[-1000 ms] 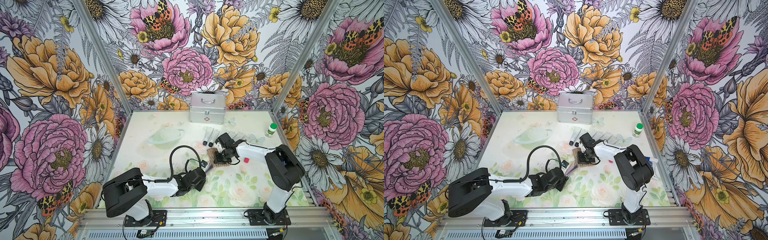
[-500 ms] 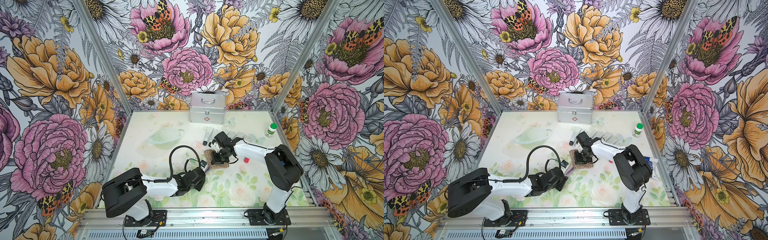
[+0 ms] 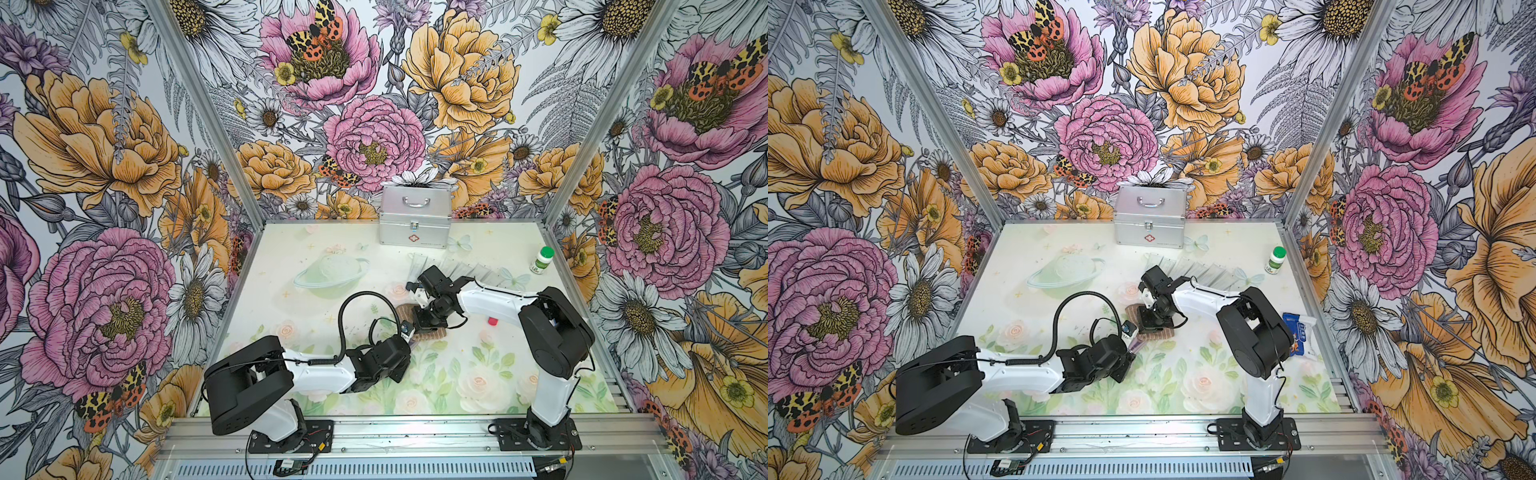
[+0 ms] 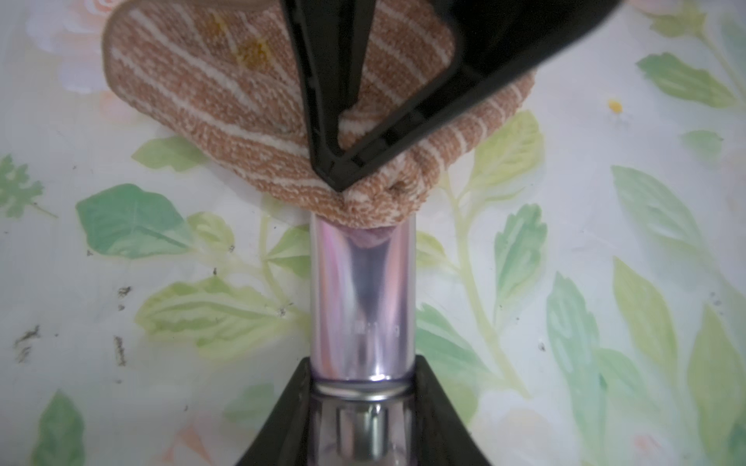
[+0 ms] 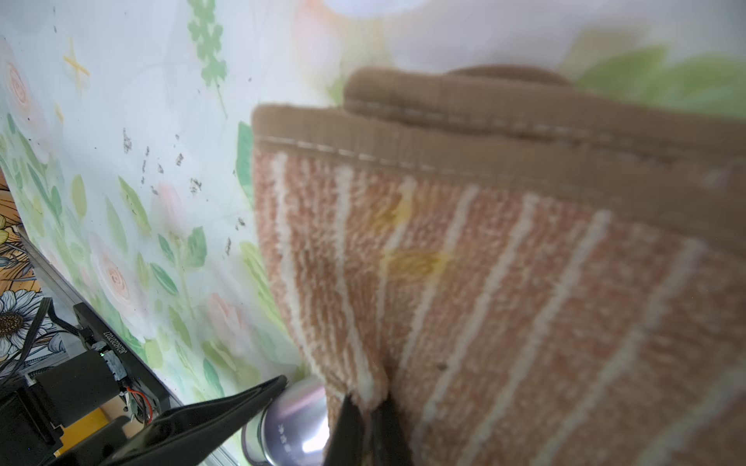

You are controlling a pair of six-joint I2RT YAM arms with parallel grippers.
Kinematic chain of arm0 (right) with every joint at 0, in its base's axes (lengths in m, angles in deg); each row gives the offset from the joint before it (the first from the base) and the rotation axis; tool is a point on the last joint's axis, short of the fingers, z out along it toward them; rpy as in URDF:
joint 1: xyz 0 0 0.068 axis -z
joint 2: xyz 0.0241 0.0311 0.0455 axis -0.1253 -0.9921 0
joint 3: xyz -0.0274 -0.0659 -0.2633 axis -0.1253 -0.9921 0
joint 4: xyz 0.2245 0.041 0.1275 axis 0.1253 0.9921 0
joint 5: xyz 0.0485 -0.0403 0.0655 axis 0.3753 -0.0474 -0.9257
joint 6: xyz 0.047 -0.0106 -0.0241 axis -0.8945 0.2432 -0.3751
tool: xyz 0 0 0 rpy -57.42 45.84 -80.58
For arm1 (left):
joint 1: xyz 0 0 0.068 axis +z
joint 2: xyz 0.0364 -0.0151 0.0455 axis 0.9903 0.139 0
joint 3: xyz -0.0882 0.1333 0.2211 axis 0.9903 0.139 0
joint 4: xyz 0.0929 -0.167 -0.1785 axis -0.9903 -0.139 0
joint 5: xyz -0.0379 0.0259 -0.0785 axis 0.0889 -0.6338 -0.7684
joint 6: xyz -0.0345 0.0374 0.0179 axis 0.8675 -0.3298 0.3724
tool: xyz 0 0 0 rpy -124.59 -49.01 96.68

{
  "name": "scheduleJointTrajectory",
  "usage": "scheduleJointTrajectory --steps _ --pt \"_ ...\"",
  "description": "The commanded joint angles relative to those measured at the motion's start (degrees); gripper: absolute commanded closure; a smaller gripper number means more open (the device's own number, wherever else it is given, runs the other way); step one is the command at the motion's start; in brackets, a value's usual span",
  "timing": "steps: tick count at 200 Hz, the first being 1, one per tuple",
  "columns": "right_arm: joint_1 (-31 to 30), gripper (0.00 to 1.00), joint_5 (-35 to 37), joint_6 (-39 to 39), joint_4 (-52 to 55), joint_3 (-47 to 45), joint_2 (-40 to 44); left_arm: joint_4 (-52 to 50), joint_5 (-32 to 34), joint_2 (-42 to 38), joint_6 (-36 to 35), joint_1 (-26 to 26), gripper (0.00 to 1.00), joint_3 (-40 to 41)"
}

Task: Wipe the surface of the toothpaste tube
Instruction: Wipe the dirt from the toothpaste tube, then move the toothpaste to the center of the board.

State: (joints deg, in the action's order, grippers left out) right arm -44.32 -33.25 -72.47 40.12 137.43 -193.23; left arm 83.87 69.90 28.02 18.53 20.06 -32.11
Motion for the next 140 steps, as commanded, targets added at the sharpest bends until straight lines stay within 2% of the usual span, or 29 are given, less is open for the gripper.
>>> scheduleJointTrajectory --steps 1,38,87,140 --pt "-0.42 1.00 3.23 0.13 -0.41 -0.53 -3.74 1.67 1.48 -1.53 0.08 0.73 0.73 0.66" --pt "2.77 1.00 7.02 1.47 -0.31 -2.34 -4.09 1.43 1.39 -2.00 0.15 0.68 0.73 0.75" --pt "6.37 1.00 8.65 2.97 0.11 -5.16 -2.14 0.78 2.16 -3.55 1.17 0.70 0.73 1.44" --pt "5.92 1.00 7.65 2.60 0.04 -9.08 4.49 -4.22 6.46 -7.86 5.35 -1.10 0.73 2.50"
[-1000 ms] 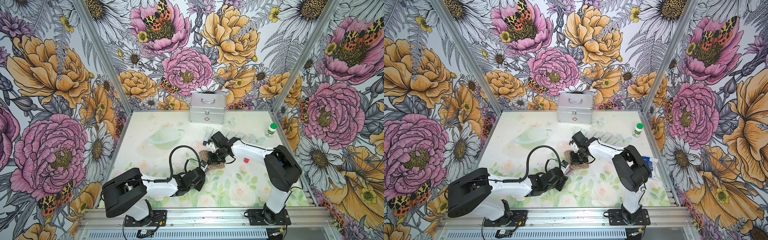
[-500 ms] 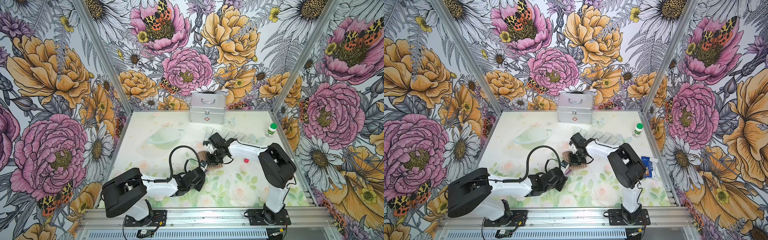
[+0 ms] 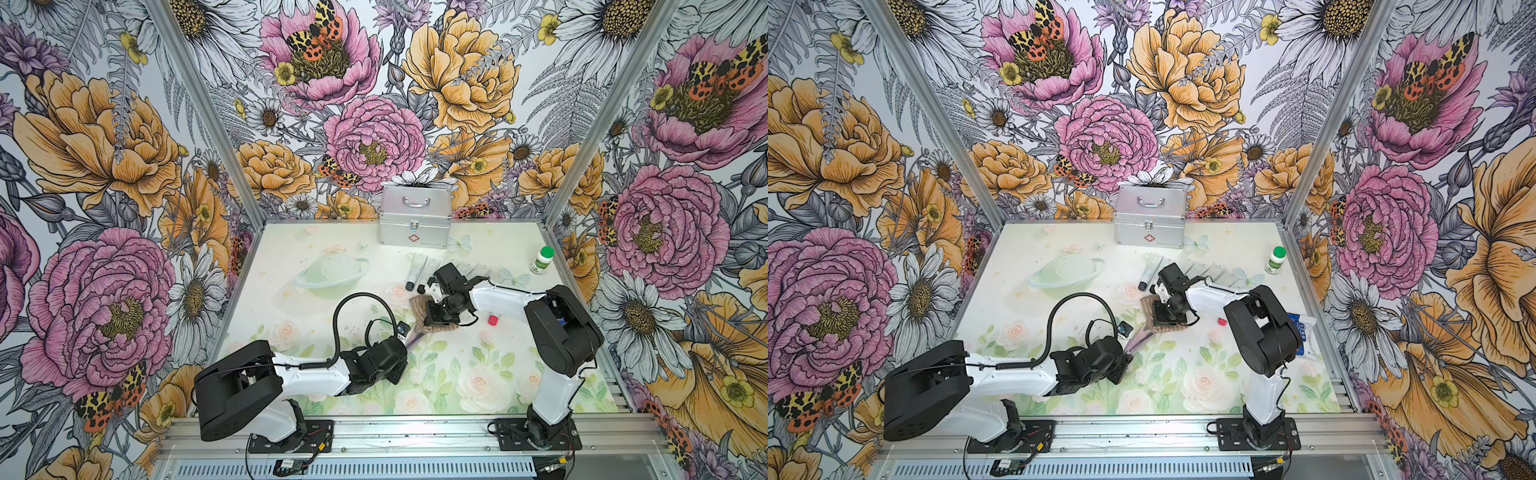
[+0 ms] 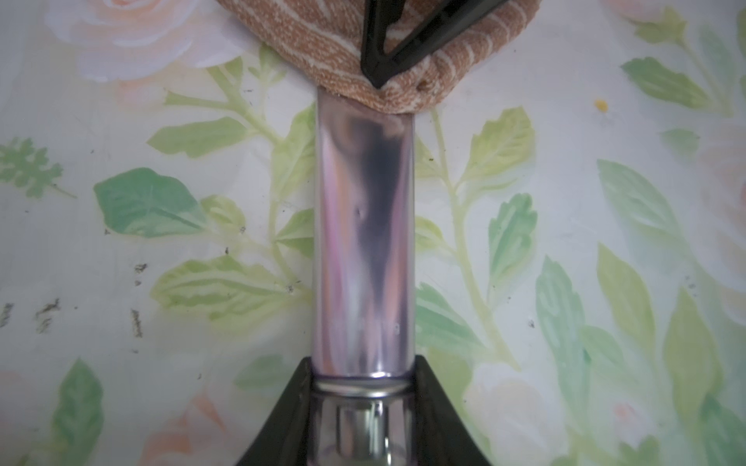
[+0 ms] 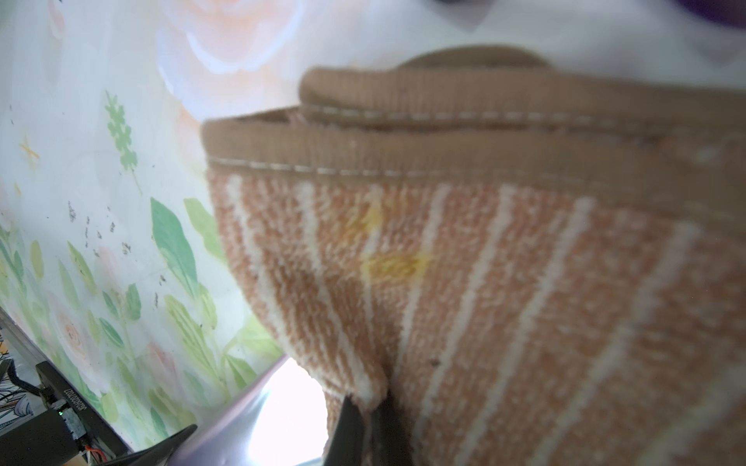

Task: Wipe the surface of the toothpaste tube
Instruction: Move the toothpaste to the center of the board.

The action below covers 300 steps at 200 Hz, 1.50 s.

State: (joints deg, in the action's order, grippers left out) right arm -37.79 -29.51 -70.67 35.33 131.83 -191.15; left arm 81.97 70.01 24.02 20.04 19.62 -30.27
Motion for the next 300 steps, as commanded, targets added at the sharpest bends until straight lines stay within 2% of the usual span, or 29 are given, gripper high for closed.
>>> scheduleJointTrajectory --steps 1,63,87,109,179,224,300 --pt "-0.61 1.00 3.90 0.78 4.83 -3.58 2.56 -2.49 6.45 -3.97 3.98 -0.78 0.73 0.67" --pt "-1.29 1.00 4.78 -0.50 5.05 -10.95 12.03 -10.49 15.79 -6.48 13.77 -5.81 0.71 0.63" --pt "-4.03 1.00 5.33 -1.58 5.09 -13.04 15.05 -11.79 17.85 -5.14 15.26 -5.63 0.69 -0.05" --pt "-6.83 1.00 6.03 -2.65 5.05 -13.97 15.76 -11.09 17.17 -2.90 13.79 -3.47 0.69 -1.41" --pt "-9.65 1.00 7.61 -4.14 5.09 -15.02 17.51 -5.12 7.14 4.52 4.58 6.44 0.69 -7.28" --pt "-9.58 1.00 7.94 -4.09 5.18 -14.70 17.53 -2.71 -6.11 7.58 -1.01 18.15 0.68 -10.56" --pt "-8.96 1.00 8.88 -2.84 5.53 -12.27 14.07 -4.02 -17.02 20.51 -5.88 29.31 0.68 -25.80"
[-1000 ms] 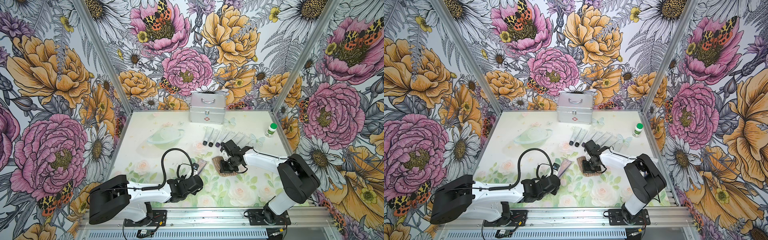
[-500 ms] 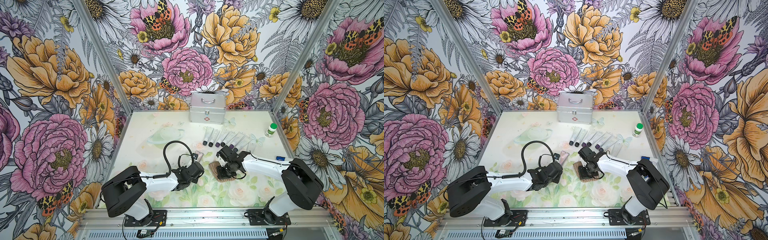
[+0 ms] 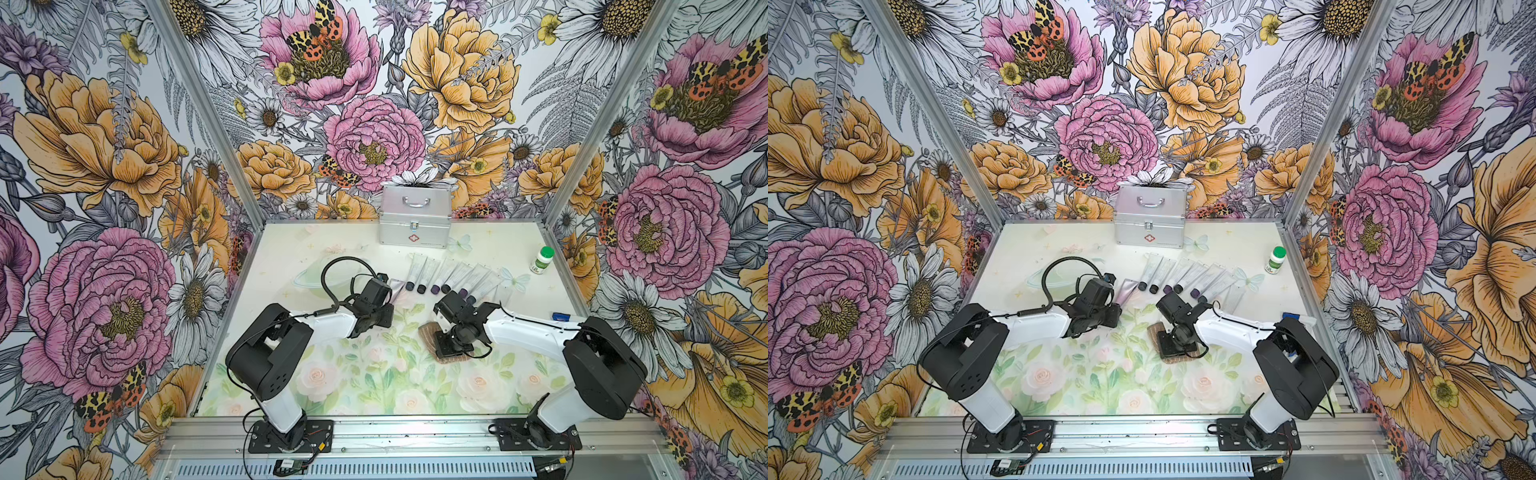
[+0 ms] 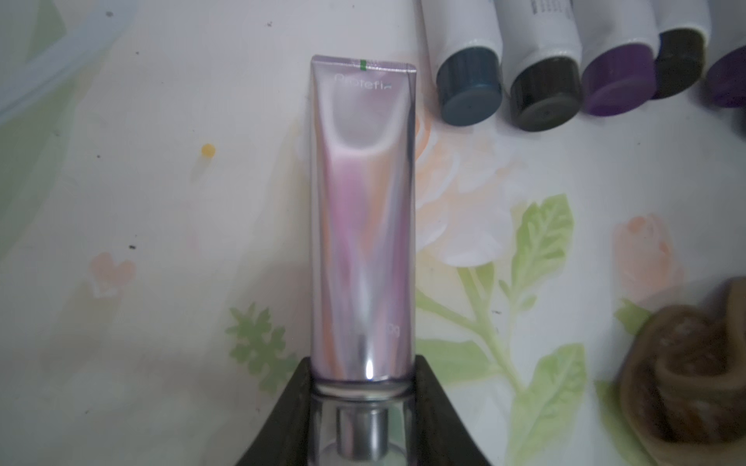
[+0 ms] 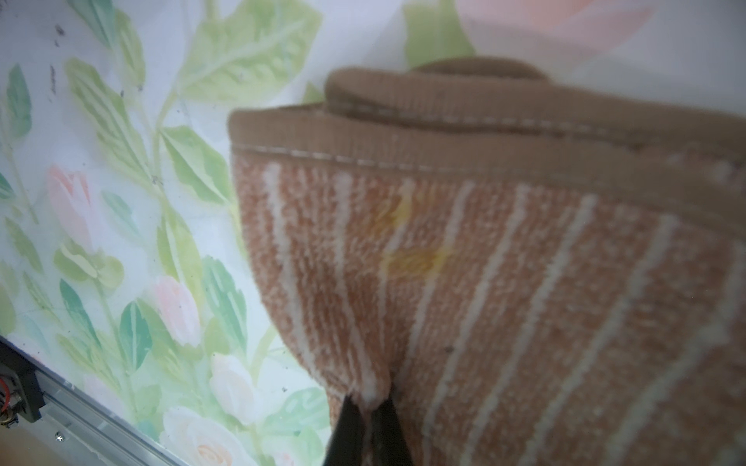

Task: Wipe the surface of the toothpaste tube
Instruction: Move the toothpaste to the center of the board.

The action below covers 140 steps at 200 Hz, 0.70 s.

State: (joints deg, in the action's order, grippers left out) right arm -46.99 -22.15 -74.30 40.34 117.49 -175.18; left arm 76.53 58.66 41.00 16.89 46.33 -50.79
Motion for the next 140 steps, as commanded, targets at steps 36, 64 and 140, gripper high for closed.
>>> scheduleJointTrajectory --steps 36,64,140 --pt "0.76 1.00 1.45 1.10 0.46 2.84 -2.71 -0.52 -8.78 12.16 -3.81 5.18 0.69 -14.51" --pt "0.96 1.00 1.27 0.98 0.52 3.28 -2.57 -1.80 -10.56 16.57 -5.25 5.88 0.69 -20.37" --pt "1.56 1.00 0.93 1.07 0.44 4.21 -3.90 -4.35 -13.12 24.31 -5.70 6.90 0.63 -30.93"
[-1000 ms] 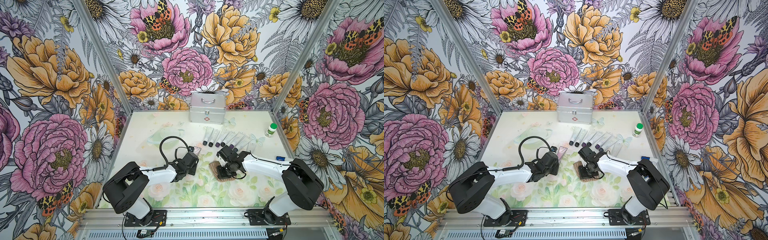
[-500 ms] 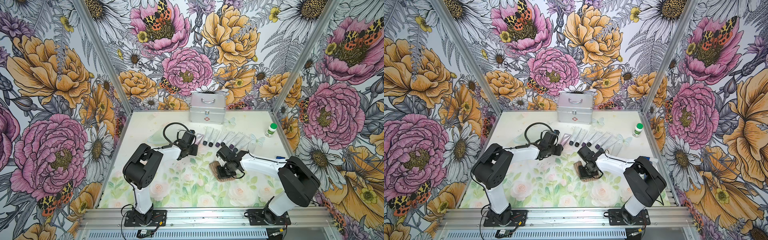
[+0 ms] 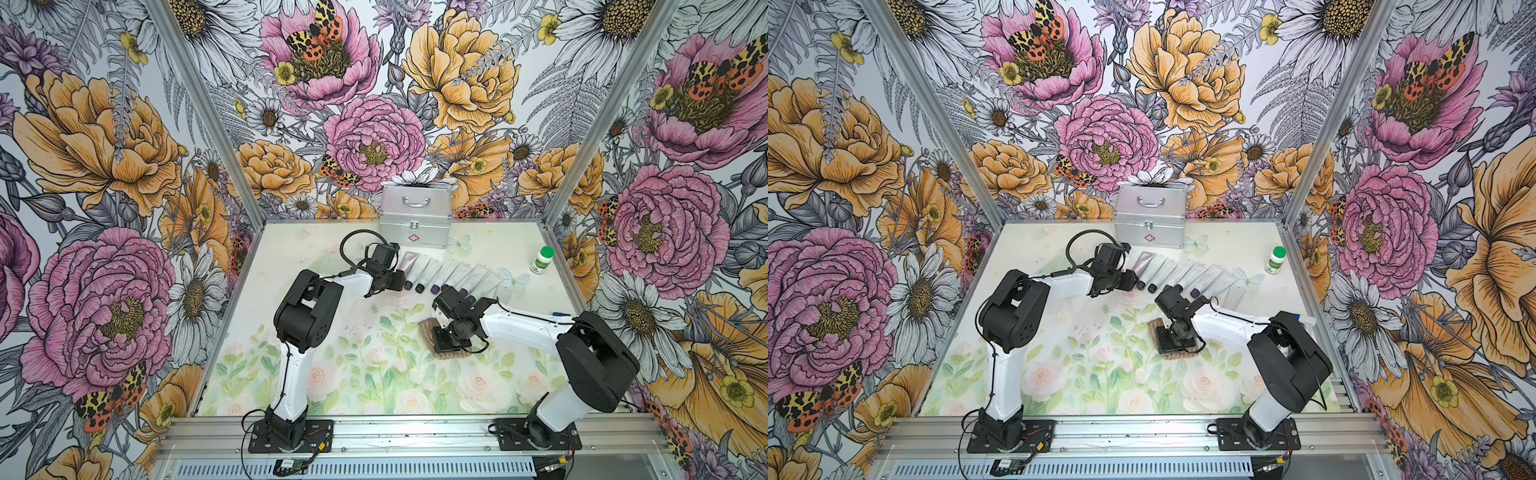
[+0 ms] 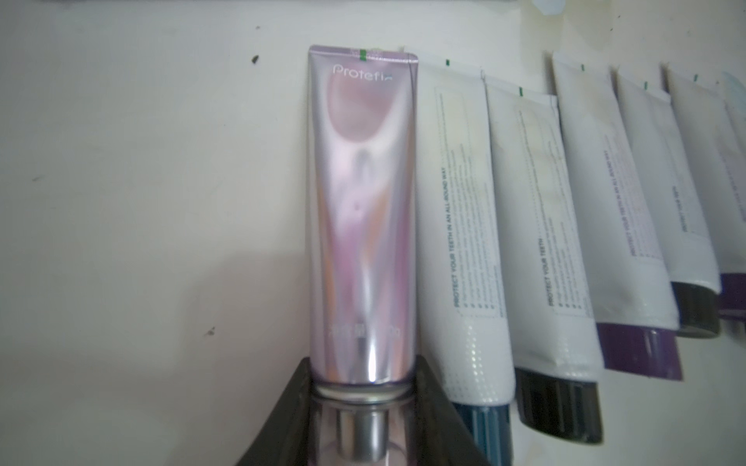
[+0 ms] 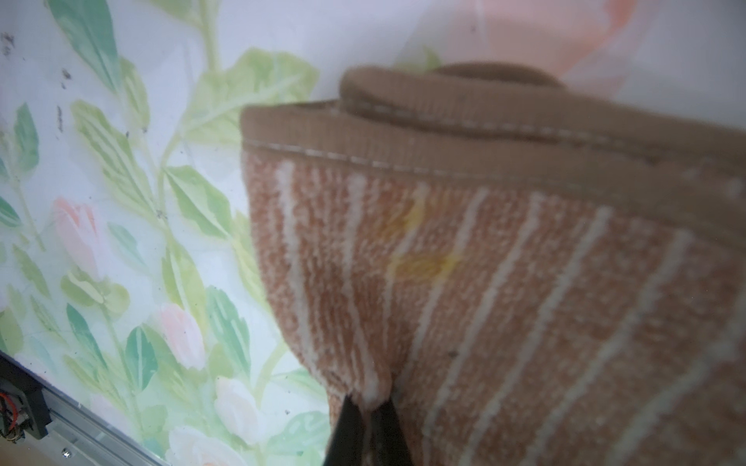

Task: Wipe the surface of the toothpaste tube
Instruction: Move the toothpaste to the center of the board, then place the cleaning item at the center of the board.

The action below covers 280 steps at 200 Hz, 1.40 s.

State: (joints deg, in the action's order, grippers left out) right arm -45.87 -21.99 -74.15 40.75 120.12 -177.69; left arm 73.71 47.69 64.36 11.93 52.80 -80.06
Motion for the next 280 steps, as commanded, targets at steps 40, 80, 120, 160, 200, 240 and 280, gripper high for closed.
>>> scheduleJointTrajectory --steps 40,80,120,160,200,240,280 --pt "0.09 1.00 0.43 0.39 -0.07 2.16 -0.65 -0.80 1.91 -8.77 4.76 2.64 0.32 4.96" --pt "-0.67 1.00 -0.61 -0.87 -0.68 3.42 0.01 -2.68 0.76 -23.29 9.40 2.12 0.29 17.03" --pt "-2.28 1.00 -1.33 -2.68 -1.86 5.26 -0.22 0.05 1.27 -33.70 17.96 -5.78 0.26 29.45" --pt "-3.26 1.00 -0.99 -3.66 -2.43 6.93 -0.63 6.84 0.98 -36.51 26.51 -12.08 0.24 36.36" --pt "-3.77 1.00 -0.79 -3.76 -2.70 7.25 -0.90 14.24 -1.71 -33.64 31.21 -14.58 0.24 38.47" --pt "-4.00 1.00 -0.63 -3.93 -2.79 7.25 -0.68 21.61 -3.98 -28.26 34.64 -16.24 0.24 37.79" --pt "-4.04 1.00 -0.64 -3.94 -2.79 7.86 -0.99 25.49 -5.75 -22.75 36.11 -17.30 0.41 36.10"
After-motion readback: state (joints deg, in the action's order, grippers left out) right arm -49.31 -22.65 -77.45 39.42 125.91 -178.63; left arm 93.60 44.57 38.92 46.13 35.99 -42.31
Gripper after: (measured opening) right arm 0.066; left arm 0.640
